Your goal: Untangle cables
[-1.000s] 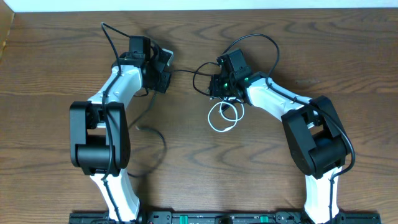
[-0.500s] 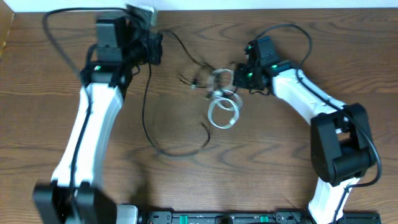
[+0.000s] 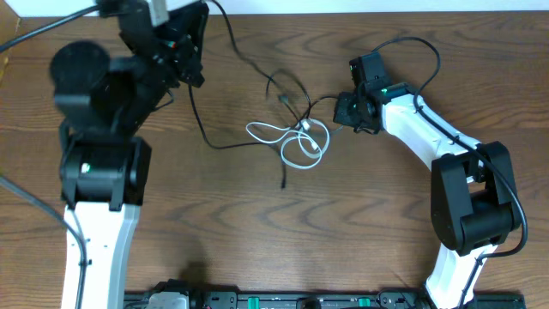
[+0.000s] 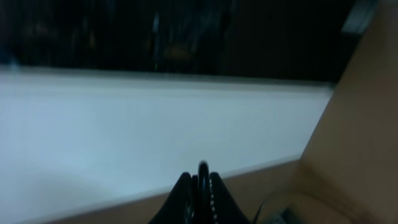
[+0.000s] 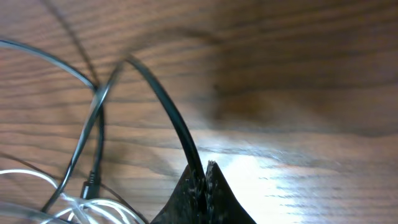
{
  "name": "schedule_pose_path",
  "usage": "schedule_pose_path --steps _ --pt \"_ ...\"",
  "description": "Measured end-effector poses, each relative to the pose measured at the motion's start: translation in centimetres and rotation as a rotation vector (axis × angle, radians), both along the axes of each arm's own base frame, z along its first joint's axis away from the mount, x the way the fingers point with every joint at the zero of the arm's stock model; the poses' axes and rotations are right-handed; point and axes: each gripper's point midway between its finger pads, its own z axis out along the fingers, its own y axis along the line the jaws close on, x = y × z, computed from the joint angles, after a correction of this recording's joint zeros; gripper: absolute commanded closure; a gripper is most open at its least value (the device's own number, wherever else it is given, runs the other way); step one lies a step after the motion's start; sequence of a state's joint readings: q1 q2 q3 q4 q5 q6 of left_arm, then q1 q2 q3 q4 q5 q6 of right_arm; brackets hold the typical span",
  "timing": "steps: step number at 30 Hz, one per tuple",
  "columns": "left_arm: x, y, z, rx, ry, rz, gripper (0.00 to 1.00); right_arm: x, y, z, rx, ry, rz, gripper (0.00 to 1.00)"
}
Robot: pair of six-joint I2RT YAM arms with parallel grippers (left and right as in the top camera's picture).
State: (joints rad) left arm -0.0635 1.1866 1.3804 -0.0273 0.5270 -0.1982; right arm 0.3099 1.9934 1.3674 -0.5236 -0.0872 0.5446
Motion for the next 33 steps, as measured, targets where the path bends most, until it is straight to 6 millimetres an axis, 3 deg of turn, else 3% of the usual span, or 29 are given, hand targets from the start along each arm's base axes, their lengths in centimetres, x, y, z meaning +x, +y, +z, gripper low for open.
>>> schedule_pose_path --steps 3,6,9,12,19,25,30,33 --pt "-2.0 0.1 3.6 -0.052 -0.111 -0.009 0.93 -0.7 -1.0 -0.9 -0.047 0.019 -0.017 0.99" --pt "-4.2 0.2 6.0 -0.083 -0.182 -0.016 0.93 -1.3 -1.8 -1.7 -0.085 0.034 -0.031 0.99" --pt "-5.5 0.5 7.1 -0.1 -0.208 -0.009 0.93 -1.8 -2.4 -2.2 -0.11 0.05 -0.044 0.99" --pt "-5.5 1.0 7.3 -0.116 -0.211 0.023 0.92 -1.6 -3.2 -2.3 -0.111 0.051 -0.067 0.99" --pt "-3.1 3.4 7.2 -0.153 -0.211 0.175 0.93 -1.9 -5.9 -2.6 -0.122 0.094 -0.131 0.99" --pt "-1.8 4.9 6.5 -0.151 -0.194 0.273 0.93 -2.0 -6.8 -2.7 -0.129 0.104 -0.111 0.97" --pt "1.3 7.9 2.9 -0.124 -0.079 0.469 0.93 -2.8 -7.3 -2.8 -0.144 0.135 -0.078 0.99" --pt "3.1 10.1 0.0 -0.067 0.003 0.612 0.92 -3.3 -8.4 -1.8 -0.147 0.142 -0.091 0.99"
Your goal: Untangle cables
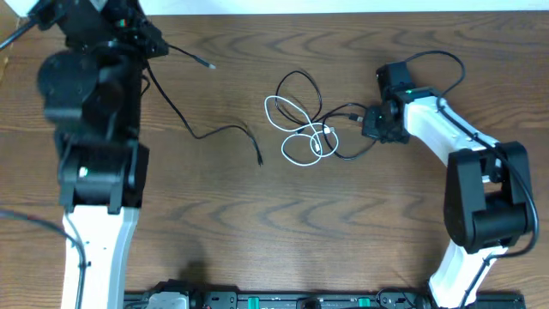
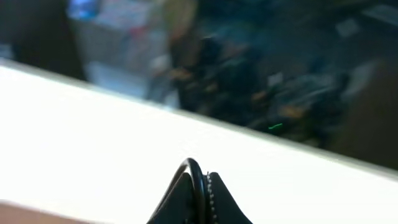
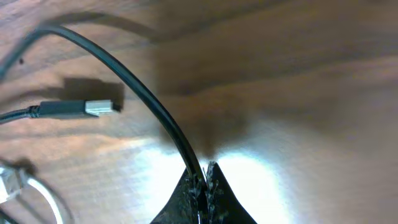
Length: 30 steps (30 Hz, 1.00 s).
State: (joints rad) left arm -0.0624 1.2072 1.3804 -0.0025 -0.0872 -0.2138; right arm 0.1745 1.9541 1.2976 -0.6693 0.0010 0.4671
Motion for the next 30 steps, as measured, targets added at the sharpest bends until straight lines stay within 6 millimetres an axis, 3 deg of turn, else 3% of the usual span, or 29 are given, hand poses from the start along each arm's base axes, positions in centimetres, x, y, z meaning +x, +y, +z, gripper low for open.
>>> schedule_pose_path --steps 2,4,5,6,9,12,17,24,27,28,30 --pt "0.7 1.2 -1.6 0.023 0.054 0.067 0.93 0.2 -0.8 1.8 0.005 -0.034 -0.017 0.92" --pt "1.1 2.2 -2.7 0.04 0.096 0.113 0.93 0.7 -1.7 4.2 0.011 -0.095 -0.036 0.76" --pt "1.2 2.7 -3.1 0.045 0.11 0.132 0.92 0.9 -2.2 5.7 0.014 -0.132 -0.045 0.43" --pt "1.2 3.2 -3.4 0.051 0.123 0.154 0.93 1.0 -2.5 7.2 0.016 -0.166 -0.051 0.01" --pt "1.3 4.5 -4.3 0.061 0.156 0.198 0.93 1.0 -3.2 11.2 0.023 -0.265 -0.071 0.01" --pt "1.5 5.1 -5.7 0.067 0.206 0.217 0.92 0.6 -3.1 13.6 0.029 -0.318 -0.064 0.01" --pt "1.9 5.1 -9.3 0.084 0.34 0.215 0.92 0.1 -1.7 13.8 0.073 -0.311 -0.031 0.01" --pt "2.3 5.4 -15.6 0.109 0.569 0.214 0.89 -0.8 2.9 14.0 0.217 -0.283 0.081 0.01" --pt "3.1 6.4 -18.4 0.101 0.644 0.235 0.88 -1.5 4.6 14.0 0.245 -0.265 0.124 0.01" --pt "3.3 7.0 -19.2 0.091 0.666 0.248 0.85 -1.7 5.0 13.9 0.25 -0.259 0.134 0.01" --pt "3.3 8.2 -21.0 0.067 0.717 0.274 0.6 -2.3 6.0 13.9 0.259 -0.246 0.163 0.01"
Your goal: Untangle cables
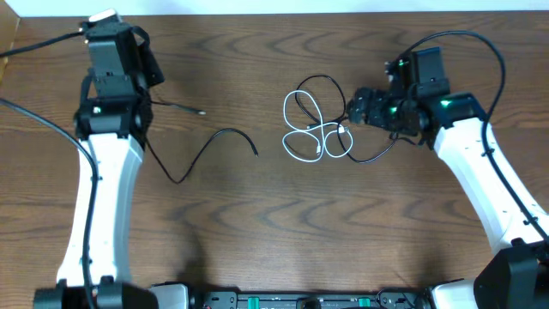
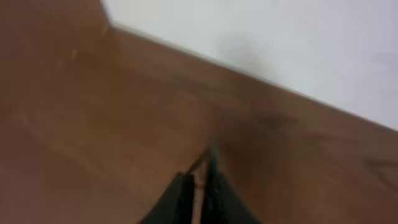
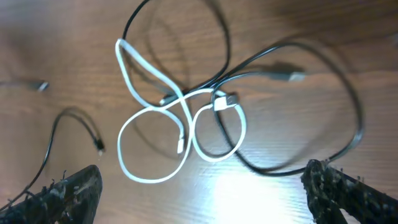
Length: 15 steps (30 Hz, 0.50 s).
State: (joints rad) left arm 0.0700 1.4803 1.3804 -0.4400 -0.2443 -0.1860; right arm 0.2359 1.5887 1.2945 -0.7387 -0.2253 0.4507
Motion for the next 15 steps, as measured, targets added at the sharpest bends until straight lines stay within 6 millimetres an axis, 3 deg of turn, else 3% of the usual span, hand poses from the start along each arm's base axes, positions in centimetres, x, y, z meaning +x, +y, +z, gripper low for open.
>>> schedule_pose_path --steps 1,3,7,15 --pt "-0.1 0.8 -0.9 -0.014 0.024 0.02 0.47 -0.2 0.5 0.0 0.001 0.0 0.018 0.01" --pt "-0.2 1.8 -2.2 -0.045 0.055 0.047 0.33 -0.5 1.2 0.0 0.0 -0.002 0.046 0.01" --pt "-1.0 2.9 -4.1 -0.104 0.115 0.063 0.14 -1.0 2.5 0.0 -0.001 -0.006 0.089 0.01" --pt "-2.9 3.7 -5.8 -0.171 0.195 0.09 0.03 -1.5 3.9 0.1 -0.002 -0.012 0.135 0.01"
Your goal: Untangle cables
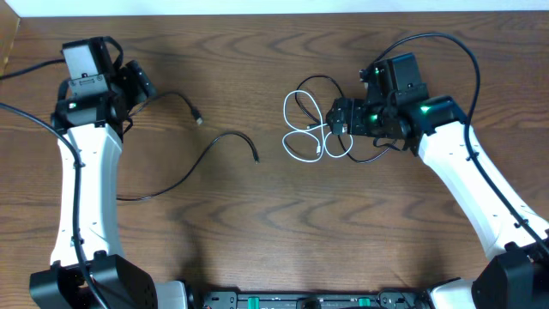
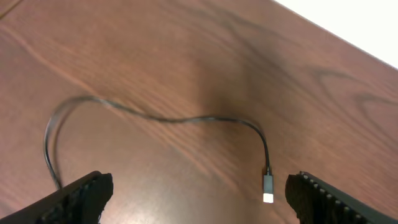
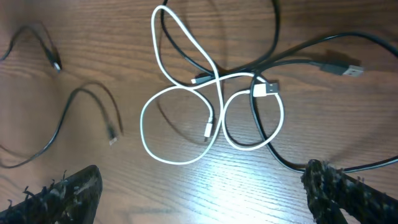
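A thin black cable lies loose on the wooden table at the left, its silver-tipped plug between the fingers of my left gripper, which is open with nothing in it. A white cable lies in loops at the table's middle, crossed by a thicker black cable with a USB plug. My right gripper hovers open just above this pair. Overhead, the left gripper is at the far left and the right gripper by the white cable.
The table's back edge meets a white wall. The arms' own black leads hang over the back corners, one at the left and one at the right. A black rail runs along the front edge.
My left gripper was shut on the thin black cable and is now open, with that cable lying on the table. The right gripper, still open, has shifted a little left over the tangle.
First both grippers were shut on black cables, with the thin one still running into the tangle. Then the thin cable lay apart at the left, both still gripped. Later the right gripper stood open above the white-and-black pair. Now both are open.
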{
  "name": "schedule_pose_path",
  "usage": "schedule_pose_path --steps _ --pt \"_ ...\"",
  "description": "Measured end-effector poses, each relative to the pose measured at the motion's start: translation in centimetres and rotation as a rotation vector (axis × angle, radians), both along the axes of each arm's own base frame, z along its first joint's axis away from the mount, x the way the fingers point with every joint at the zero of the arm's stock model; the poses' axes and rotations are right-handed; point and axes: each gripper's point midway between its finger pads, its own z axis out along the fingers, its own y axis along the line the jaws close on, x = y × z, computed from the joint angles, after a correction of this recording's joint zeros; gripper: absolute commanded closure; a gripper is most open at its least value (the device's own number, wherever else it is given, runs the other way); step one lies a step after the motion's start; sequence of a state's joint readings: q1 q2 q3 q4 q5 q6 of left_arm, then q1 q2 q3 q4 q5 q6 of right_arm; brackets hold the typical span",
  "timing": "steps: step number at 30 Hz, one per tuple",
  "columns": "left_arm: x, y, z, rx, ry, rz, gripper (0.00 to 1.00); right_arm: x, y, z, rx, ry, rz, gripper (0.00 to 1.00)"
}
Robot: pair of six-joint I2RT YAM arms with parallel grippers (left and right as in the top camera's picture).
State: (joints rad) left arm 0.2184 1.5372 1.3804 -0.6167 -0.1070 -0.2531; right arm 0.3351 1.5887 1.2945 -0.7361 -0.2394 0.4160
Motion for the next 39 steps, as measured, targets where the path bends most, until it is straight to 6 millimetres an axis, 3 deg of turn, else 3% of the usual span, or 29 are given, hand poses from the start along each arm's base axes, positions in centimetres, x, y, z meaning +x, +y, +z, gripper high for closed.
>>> schedule_pose_path --steps 7,18,21,31,36,39 --pt "-2.8 4.6 -2.1 -0.035 0.082 0.183 0.02 -0.9 1.7 0.0 0.0 0.001 0.048 0.01" --pt "-8.0 12.0 -10.1 -0.125 0.316 0.428 0.02 -1.5 2.7 0.0 -0.002 0.003 0.076 0.01" --pt "-9.4 13.6 -11.7 -0.151 0.357 0.481 0.14 -1.5 2.7 0.0 -0.002 0.003 0.078 0.01" --pt "-11.4 14.9 -18.3 -0.228 0.508 0.541 0.14 -0.8 1.4 -0.3 -0.079 -0.027 0.031 0.01" --pt "-11.5 14.7 -21.0 -0.252 0.558 0.54 0.33 -0.7 1.2 -0.4 -0.09 -0.031 0.025 0.01" --pt "-11.3 14.9 -21.1 -0.25 0.55 0.542 0.43 -0.5 1.2 -0.3 -0.092 -0.04 0.021 0.01"
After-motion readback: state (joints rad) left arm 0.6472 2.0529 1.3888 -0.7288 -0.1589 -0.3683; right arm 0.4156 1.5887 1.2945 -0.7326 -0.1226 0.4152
